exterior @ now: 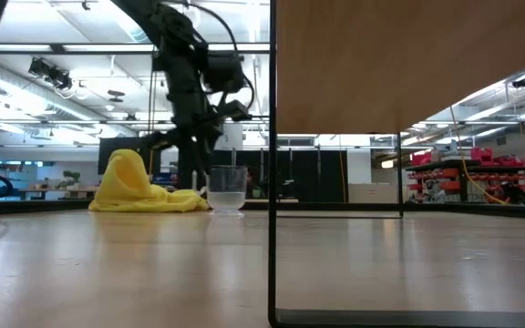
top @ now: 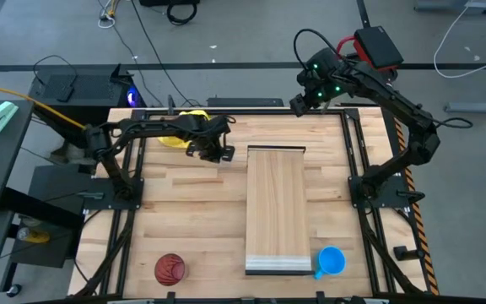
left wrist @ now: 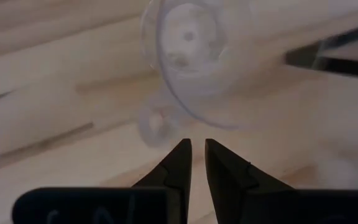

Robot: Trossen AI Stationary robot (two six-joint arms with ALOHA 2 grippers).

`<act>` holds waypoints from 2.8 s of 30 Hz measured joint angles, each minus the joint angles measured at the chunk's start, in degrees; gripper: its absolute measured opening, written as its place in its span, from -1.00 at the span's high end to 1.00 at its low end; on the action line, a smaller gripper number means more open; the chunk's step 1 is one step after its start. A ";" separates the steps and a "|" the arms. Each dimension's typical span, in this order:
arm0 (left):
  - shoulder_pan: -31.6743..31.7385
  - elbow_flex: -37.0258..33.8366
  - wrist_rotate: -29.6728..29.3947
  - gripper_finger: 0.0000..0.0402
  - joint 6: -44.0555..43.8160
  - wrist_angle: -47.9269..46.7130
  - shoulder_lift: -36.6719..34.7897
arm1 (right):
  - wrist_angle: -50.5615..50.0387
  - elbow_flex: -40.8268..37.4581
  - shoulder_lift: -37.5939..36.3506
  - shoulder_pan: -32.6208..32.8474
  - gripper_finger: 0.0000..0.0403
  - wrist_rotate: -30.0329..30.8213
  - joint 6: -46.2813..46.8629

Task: Stack small to large cups/mugs on shelf
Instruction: Put the transparent mug on the shelf

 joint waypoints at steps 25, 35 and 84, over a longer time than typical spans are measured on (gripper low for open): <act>1.51 11.57 0.90 0.74 4.43 6.11 3.99 | -2.54 1.15 0.13 0.00 0.49 0.25 -1.63; 2.12 20.31 -9.25 0.80 7.60 -18.46 3.99 | -5.16 1.15 0.04 0.00 0.49 0.25 -2.61; 7.60 11.26 -1.24 0.88 0.32 8.77 9.40 | -4.93 1.15 -0.04 -0.02 0.49 0.65 -2.44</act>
